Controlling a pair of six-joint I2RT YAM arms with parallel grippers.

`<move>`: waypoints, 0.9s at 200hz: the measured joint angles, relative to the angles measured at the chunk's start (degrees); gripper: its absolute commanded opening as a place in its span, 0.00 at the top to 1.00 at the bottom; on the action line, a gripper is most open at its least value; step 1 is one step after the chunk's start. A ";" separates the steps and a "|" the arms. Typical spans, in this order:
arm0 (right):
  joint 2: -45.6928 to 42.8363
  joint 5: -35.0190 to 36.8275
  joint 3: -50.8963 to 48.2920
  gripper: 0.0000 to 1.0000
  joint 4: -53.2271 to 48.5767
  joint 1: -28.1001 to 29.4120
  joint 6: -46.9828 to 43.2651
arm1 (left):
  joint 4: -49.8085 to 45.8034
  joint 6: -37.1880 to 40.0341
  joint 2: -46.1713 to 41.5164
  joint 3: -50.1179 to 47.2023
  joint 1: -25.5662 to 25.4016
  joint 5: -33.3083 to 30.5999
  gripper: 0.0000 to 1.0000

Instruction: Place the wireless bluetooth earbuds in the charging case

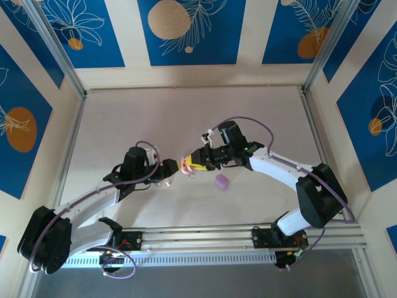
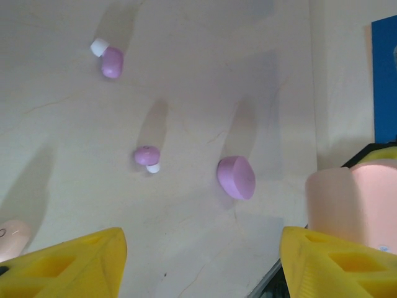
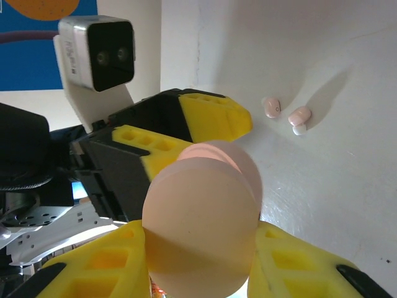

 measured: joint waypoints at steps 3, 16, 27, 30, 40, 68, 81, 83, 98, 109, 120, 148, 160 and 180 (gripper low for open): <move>-0.09 -0.09 -0.17 0.75 0.11 -0.04 0.00 | -0.28 0.22 -0.02 0.02 -0.02 -0.09 0.34; -0.39 -0.15 -1.09 0.75 0.13 -0.37 -0.07 | -1.97 0.59 -0.61 0.37 -0.02 -0.57 0.34; -0.50 -0.07 -1.88 0.75 -0.31 -0.76 -0.48 | -3.21 1.20 -1.25 0.81 -0.02 -1.07 0.34; -0.50 -0.02 -2.10 0.75 -0.42 -0.90 -0.61 | -3.56 1.29 -1.49 0.94 -0.02 -1.20 0.34; -0.50 0.28 -2.62 0.75 -1.11 -1.18 -1.09 | -4.42 1.70 -2.27 1.33 -0.02 -1.40 0.34; -0.52 0.59 -4.04 0.75 -2.21 -1.68 -1.79 | -5.03 1.79 -3.52 2.08 -0.04 -1.22 0.31; -0.52 0.76 -4.24 0.75 -2.51 -1.68 -2.14 | -4.66 1.60 -3.43 2.16 -0.13 -0.70 0.30; -0.52 0.74 -4.26 0.76 -2.54 -1.68 -2.14 | -4.57 1.51 -3.41 2.19 -0.13 -0.59 0.29; -0.52 0.74 -4.28 0.76 -2.54 -1.68 -2.21 | -3.56 1.18 -2.62 2.34 -0.46 0.39 0.29; -0.52 0.74 -4.28 0.76 -2.54 -1.68 -2.21 | -3.06 1.05 -1.62 2.58 -0.94 0.76 0.29; -0.52 0.74 -4.31 0.75 -2.49 -1.68 -2.19 | -2.29 0.74 -0.22 2.82 -1.66 1.22 0.29; -0.52 0.72 -4.39 0.75 -2.43 -1.68 -2.16 | -0.72 0.13 3.41 3.48 -4.13 1.70 0.30; -0.52 0.70 -4.52 0.75 -2.25 -1.68 -2.14 | -0.17 0.11 4.59 3.63 -5.05 1.70 0.31; -0.76 0.48 -5.33 0.75 -1.53 -1.75 -2.10 | 0.59 0.09 6.16 3.67 -5.90 1.64 0.33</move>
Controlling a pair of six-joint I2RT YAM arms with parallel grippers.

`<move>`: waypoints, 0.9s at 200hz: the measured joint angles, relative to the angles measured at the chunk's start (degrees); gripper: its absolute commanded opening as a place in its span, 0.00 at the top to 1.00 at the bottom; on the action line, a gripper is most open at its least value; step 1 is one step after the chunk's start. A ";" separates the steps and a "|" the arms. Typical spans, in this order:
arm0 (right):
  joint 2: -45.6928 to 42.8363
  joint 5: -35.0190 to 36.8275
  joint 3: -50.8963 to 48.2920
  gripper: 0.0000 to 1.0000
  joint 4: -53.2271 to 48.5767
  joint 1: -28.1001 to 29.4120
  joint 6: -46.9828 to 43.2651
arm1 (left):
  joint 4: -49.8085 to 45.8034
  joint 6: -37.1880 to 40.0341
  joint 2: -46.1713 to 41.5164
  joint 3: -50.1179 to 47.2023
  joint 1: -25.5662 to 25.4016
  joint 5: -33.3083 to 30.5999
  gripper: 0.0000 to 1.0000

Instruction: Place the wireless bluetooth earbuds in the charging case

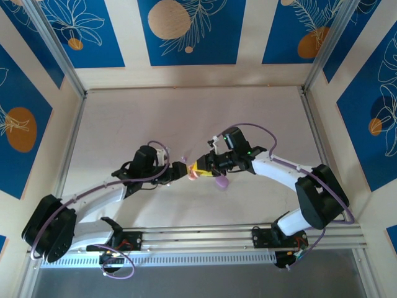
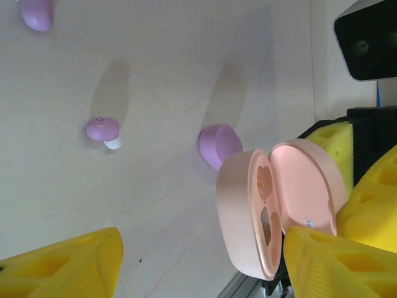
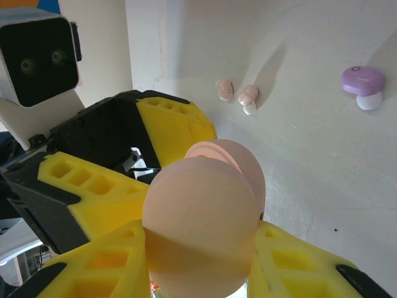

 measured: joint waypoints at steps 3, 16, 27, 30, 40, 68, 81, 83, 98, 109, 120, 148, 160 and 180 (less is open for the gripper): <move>-0.09 -0.07 -0.13 0.75 0.11 -0.04 0.00 | 0.02 0.02 0.15 0.00 0.00 0.00 0.33; -0.46 -0.44 -0.61 0.76 0.37 -0.28 0.20 | 0.02 0.04 0.98 0.00 -0.04 -0.20 0.33; -0.96 -0.66 -1.03 0.75 0.55 -0.55 0.42 | -0.04 0.07 1.51 0.00 -0.04 -0.55 0.34; -1.07 -0.70 -1.14 0.75 0.61 -0.63 0.39 | -0.04 0.04 1.57 0.00 -0.07 -0.68 0.34; -1.57 -0.96 -1.60 0.75 0.81 -0.98 0.61 | -0.04 0.09 1.90 0.00 -0.07 -1.11 0.34; -2.32 -1.49 -2.71 0.76 1.27 -1.55 0.63 | -0.09 0.22 3.06 0.00 -0.07 -1.73 0.35; -2.32 -1.46 -3.04 0.76 1.73 -1.57 0.61 | -0.11 0.20 3.39 0.00 -0.07 -1.77 0.36; -2.32 -1.46 -3.10 0.75 1.84 -1.57 0.61 | -0.13 0.20 3.39 0.00 -0.07 -1.77 0.36; -2.29 -1.44 -4.28 0.76 2.29 -1.62 0.59 | -0.15 0.22 3.26 0.00 -0.09 -2.14 0.40; -2.14 -1.31 -5.27 0.75 2.40 -1.60 0.57 | -0.76 0.17 2.78 0.00 -0.09 -2.62 0.46; -1.62 -1.05 -6.12 0.75 2.49 -1.60 0.48 | -1.60 -0.22 1.75 0.00 -0.09 -2.97 0.55; 0.50 -0.42 -7.30 0.76 3.48 -1.31 0.39 | -1.68 -1.49 -1.36 -0.13 -0.11 -2.97 0.83; 1.42 -0.31 -7.50 0.76 4.15 -1.20 0.39 | -0.20 -3.21 -1.95 -0.55 -0.33 -2.78 0.92; 2.64 -0.11 -7.91 0.76 5.70 -0.83 0.44 | 2.82 -5.88 -1.95 -1.70 -1.73 -2.49 1.00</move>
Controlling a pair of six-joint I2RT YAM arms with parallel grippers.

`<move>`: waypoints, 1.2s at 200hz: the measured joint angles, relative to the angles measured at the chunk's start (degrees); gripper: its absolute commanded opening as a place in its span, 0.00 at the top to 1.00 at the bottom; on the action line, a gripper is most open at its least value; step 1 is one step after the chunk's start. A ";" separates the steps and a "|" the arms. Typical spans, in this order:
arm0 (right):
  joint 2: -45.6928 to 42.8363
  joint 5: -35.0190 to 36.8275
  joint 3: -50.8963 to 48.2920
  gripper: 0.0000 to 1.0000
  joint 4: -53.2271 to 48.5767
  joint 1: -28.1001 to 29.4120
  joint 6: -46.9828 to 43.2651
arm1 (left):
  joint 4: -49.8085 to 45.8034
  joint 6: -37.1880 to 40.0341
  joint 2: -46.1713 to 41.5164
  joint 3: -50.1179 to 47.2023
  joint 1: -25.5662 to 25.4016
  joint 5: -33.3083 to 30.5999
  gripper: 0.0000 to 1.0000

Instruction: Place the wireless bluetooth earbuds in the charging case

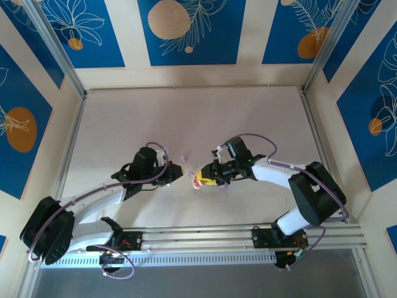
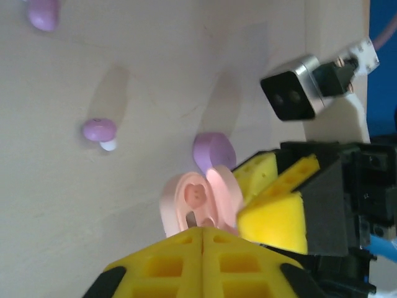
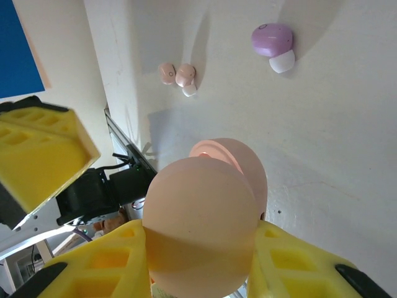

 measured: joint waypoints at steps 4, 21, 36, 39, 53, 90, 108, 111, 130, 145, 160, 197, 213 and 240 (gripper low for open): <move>0.13 0.07 -0.11 0.76 0.26 0.07 0.02 | 0.59 -0.31 0.04 -0.24 -0.46 0.04 1.00; 0.83 0.20 -0.55 0.76 1.33 0.26 0.17 | 3.56 -2.47 1.18 -1.05 -2.58 0.17 1.00; 1.11 0.17 -0.83 0.76 2.32 0.26 0.28 | 6.69 -4.26 3.28 -1.81 -4.07 0.20 1.00; 1.11 0.17 -0.87 0.76 2.40 0.26 0.37 | 7.26 -4.57 3.76 -1.95 -4.31 0.22 1.00; 1.11 0.17 -0.92 0.76 2.95 0.26 0.63 | 10.36 -6.16 6.54 -2.73 -5.31 0.35 1.00; 1.11 0.15 -1.33 0.76 4.76 0.26 1.11 | 17.11 -9.49 12.90 -3.61 -7.06 0.35 1.00; 1.11 0.15 -1.86 0.76 5.44 0.26 1.53 | 19.63 -10.40 13.90 -4.00 -7.10 0.35 1.00; 1.11 0.15 -1.95 0.76 5.55 0.26 1.60 | 19.93 -10.60 13.97 -4.02 -7.10 0.35 1.00; 1.27 0.09 -2.29 0.76 6.23 0.63 1.92 | 21.73 -10.93 14.47 -4.09 -7.13 0.33 1.00; 1.81 -0.02 -2.45 0.76 7.04 0.76 2.34 | 22.34 -11.02 14.84 -4.37 -7.10 0.24 1.00; 2.51 -0.04 -2.95 0.76 8.20 0.94 2.84 | 23.02 -11.04 15.56 -4.76 -7.10 0.09 1.00; 3.87 -0.04 -3.72 0.67 9.94 2.08 3.89 | 26.12 -12.09 18.73 -6.21 -7.13 -0.09 1.00; 4.44 -0.02 -4.00 0.65 10.54 2.45 4.13 | 27.69 -12.33 20.11 -6.84 -7.23 -0.09 1.00; 5.16 0.15 -4.66 0.62 11.72 2.64 4.70 | 30.71 -13.31 22.56 -7.43 -7.30 -0.07 1.00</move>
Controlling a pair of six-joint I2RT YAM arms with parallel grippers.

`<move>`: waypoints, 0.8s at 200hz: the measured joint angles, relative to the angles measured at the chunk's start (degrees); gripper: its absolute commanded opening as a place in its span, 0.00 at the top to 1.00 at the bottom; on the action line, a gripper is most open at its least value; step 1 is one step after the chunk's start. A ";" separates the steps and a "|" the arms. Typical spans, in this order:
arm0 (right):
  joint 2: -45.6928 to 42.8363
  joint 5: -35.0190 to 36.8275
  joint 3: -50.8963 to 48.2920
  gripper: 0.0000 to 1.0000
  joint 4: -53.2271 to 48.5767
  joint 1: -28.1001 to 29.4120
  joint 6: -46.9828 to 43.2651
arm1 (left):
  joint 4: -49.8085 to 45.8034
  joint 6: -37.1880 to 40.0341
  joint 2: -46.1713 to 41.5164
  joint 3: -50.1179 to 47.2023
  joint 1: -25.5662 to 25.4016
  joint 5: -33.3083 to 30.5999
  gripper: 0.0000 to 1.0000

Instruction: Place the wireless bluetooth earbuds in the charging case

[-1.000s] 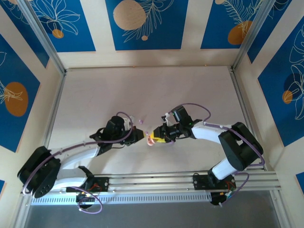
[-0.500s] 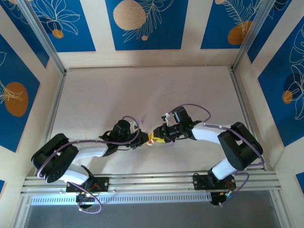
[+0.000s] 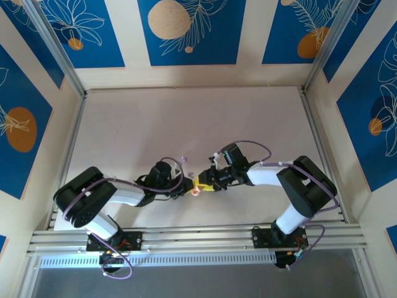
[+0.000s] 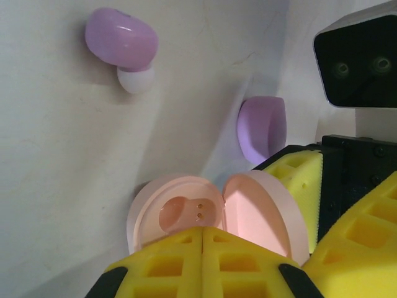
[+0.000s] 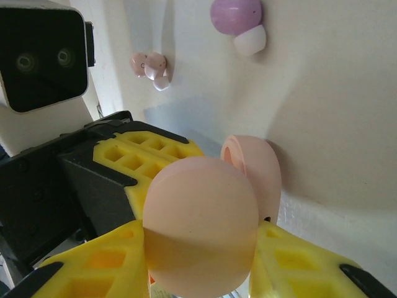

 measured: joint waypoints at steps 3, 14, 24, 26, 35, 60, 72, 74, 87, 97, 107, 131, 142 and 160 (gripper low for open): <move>0.07 0.02 -0.11 0.62 0.11 0.00 0.11 | 0.35 -0.09 0.22 -0.02 -0.02 0.00 1.00; 0.09 0.13 -0.39 0.61 0.39 0.11 0.39 | 1.49 -0.33 0.94 -0.09 -0.07 0.02 1.00; 0.09 0.28 -0.55 0.60 0.61 0.13 0.48 | 2.32 -0.59 1.40 -0.11 -0.07 0.02 1.00; 0.09 0.28 -0.59 0.60 0.72 0.13 0.50 | 2.49 -0.68 1.46 -0.11 -0.07 0.02 1.00; 0.09 0.33 -0.68 0.58 0.83 0.15 0.68 | 2.91 -0.72 1.77 -0.11 -0.09 0.02 1.00; 0.09 0.44 -0.81 0.51 0.92 0.15 0.90 | 4.02 -0.94 2.40 -0.11 -0.17 -0.02 1.00; 0.09 0.42 -1.03 0.47 1.05 0.20 1.01 | 4.24 -1.14 2.62 -0.09 -0.22 -0.02 1.00; 0.09 0.39 -1.07 0.46 1.09 0.22 1.09 | 4.22 -1.14 2.69 -0.09 -0.26 -0.02 1.00; 0.09 0.39 -1.11 0.42 1.07 0.26 1.09 | 4.59 -1.18 3.02 -0.09 -0.46 -0.02 1.00; 0.09 0.37 -1.11 0.38 1.09 0.26 1.33 | 4.59 -1.18 3.02 -0.09 -0.55 0.00 1.00; 0.07 0.37 -1.11 0.34 1.11 0.26 1.01 | 4.57 -1.16 3.02 -0.07 -0.68 0.00 1.00; -0.26 0.46 -1.11 0.23 0.61 0.24 1.03 | 4.07 -1.16 3.10 0.46 -0.96 0.00 1.00; -0.72 0.52 -1.14 0.18 0.28 0.24 0.61 | 3.72 -1.16 3.13 0.68 -1.16 0.00 1.00; -1.86 0.96 -1.22 0.13 -0.87 0.20 0.31 | 2.97 -1.11 3.28 1.27 -1.55 -0.02 1.00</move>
